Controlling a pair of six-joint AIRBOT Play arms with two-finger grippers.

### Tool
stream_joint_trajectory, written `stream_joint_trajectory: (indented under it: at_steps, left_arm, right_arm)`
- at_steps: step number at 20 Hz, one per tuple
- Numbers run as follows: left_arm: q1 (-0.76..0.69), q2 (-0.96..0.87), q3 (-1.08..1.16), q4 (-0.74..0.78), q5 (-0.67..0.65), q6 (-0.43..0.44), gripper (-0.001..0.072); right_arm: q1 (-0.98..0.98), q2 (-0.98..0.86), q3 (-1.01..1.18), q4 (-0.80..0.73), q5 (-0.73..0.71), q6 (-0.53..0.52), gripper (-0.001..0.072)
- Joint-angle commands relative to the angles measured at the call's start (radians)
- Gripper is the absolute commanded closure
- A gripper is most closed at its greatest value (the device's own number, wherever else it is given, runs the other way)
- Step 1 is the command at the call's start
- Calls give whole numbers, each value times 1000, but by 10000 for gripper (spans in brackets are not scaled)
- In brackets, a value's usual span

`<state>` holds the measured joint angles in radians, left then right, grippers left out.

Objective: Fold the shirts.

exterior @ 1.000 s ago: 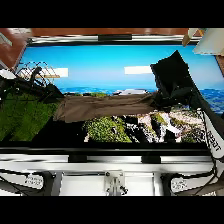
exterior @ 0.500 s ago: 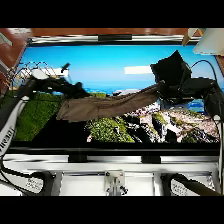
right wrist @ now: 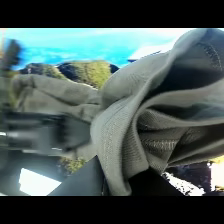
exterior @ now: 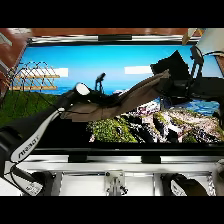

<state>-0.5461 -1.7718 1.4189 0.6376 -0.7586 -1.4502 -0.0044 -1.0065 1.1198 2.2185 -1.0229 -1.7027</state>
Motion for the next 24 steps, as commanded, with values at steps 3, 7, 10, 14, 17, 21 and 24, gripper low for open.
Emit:
stream_joint_trajectory:
  at_steps: [3,7,10,14,17,21,24]
  left_arm:
    - [-82,-50,0,-2,94,-89,673]
    - [65,75,0,63,83,-77,674]
    - [239,279,0,230,26,-77,674]
    - [481,545,0,327,-25,-77,673]
    - [630,686,0,329,-91,-77,673]
    - [722,779,0,336,-189,-76,673]
    - [721,789,-1,335,-221,-50,673]
  right_arm:
    - [11,53,1,1,-66,0,638]
    - [121,16,1,-62,38,-19,639]
    - [245,-85,16,-40,199,-21,639]
    - [490,-351,188,-13,352,-110,639]
    - [629,-597,336,48,403,-109,639]
    - [765,-829,472,114,407,-69,629]
    - [806,-875,491,112,397,-3,90]
